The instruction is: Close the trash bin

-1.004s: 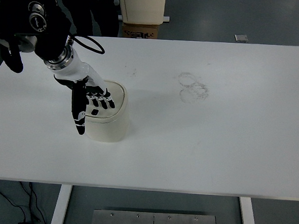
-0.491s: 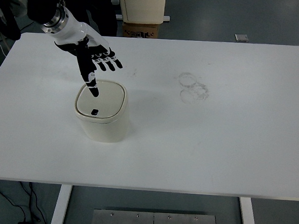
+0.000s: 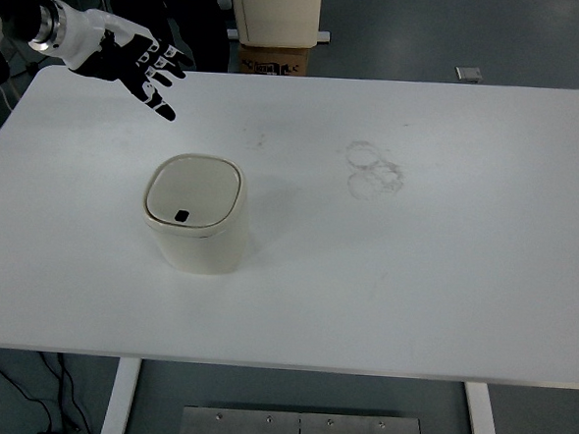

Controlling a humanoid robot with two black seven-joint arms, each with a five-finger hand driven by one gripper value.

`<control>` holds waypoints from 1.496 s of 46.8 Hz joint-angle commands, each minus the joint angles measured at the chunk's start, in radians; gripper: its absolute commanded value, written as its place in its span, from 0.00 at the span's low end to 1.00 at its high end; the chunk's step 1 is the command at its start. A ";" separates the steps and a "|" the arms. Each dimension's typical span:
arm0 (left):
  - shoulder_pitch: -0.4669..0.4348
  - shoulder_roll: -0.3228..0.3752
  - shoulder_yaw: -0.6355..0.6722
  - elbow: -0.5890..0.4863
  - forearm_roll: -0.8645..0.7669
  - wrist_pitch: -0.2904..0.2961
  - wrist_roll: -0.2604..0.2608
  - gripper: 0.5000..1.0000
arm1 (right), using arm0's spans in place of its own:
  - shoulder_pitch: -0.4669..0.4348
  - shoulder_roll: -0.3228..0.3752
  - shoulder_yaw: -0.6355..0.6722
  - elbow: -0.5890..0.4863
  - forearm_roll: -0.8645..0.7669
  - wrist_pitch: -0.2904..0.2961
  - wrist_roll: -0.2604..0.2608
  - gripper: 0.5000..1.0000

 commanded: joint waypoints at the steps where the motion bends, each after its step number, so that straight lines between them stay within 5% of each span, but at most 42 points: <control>1: 0.069 0.028 -0.114 0.023 0.000 0.042 -0.004 1.00 | 0.000 0.000 0.000 0.000 0.000 0.000 0.000 0.98; 15: 0.306 0.085 -0.370 0.101 -0.080 0.098 -0.041 1.00 | 0.000 0.000 0.000 0.000 0.000 0.000 0.000 0.98; 37: 0.623 0.117 -0.749 0.170 -0.127 0.098 -0.311 1.00 | 0.000 0.000 0.000 0.000 0.000 0.000 0.000 0.98; 46: 0.749 0.101 -0.909 0.170 -0.127 0.099 -0.320 1.00 | 0.000 0.000 0.000 0.000 0.000 0.000 0.000 0.98; 57: 0.838 -0.002 -1.093 0.217 -0.129 0.102 -0.328 1.00 | 0.000 0.000 0.000 0.000 0.000 0.000 0.000 0.98; 70: 0.860 -0.025 -1.119 0.257 -0.127 0.104 -0.363 1.00 | 0.000 0.000 0.000 0.000 0.000 0.000 0.000 0.98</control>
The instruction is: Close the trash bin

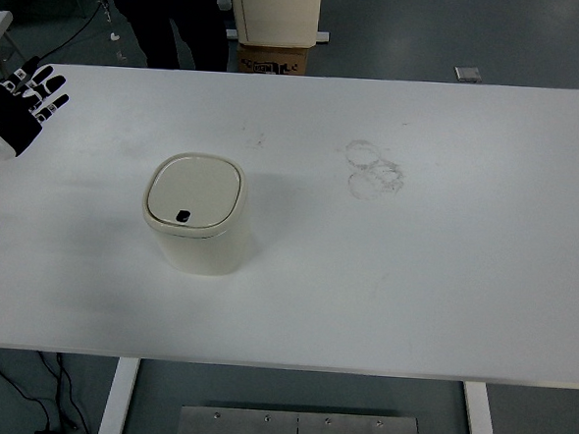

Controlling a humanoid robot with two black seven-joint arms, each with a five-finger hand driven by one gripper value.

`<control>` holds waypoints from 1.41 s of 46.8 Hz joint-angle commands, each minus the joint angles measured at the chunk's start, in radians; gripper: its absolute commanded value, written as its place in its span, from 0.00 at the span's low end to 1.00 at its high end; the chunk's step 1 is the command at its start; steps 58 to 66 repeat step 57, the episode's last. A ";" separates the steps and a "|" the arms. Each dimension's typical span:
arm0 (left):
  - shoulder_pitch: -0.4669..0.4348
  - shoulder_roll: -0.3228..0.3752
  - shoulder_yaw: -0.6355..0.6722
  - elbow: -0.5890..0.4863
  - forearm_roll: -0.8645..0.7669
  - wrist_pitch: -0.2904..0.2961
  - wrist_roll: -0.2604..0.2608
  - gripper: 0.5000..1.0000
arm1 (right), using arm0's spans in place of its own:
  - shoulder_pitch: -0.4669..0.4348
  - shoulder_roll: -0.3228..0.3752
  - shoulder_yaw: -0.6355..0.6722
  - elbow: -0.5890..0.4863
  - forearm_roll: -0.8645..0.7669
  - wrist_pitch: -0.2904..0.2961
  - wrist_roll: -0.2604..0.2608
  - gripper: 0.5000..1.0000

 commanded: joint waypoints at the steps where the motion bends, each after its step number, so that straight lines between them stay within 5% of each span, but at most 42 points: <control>1: -0.006 0.009 0.000 0.013 0.002 0.000 0.001 1.00 | 0.000 0.000 0.000 0.000 0.000 0.000 0.000 0.98; 66: 0.004 0.013 -0.001 0.021 0.001 0.000 -0.001 1.00 | 0.006 0.000 0.000 0.002 -0.002 0.000 0.003 0.98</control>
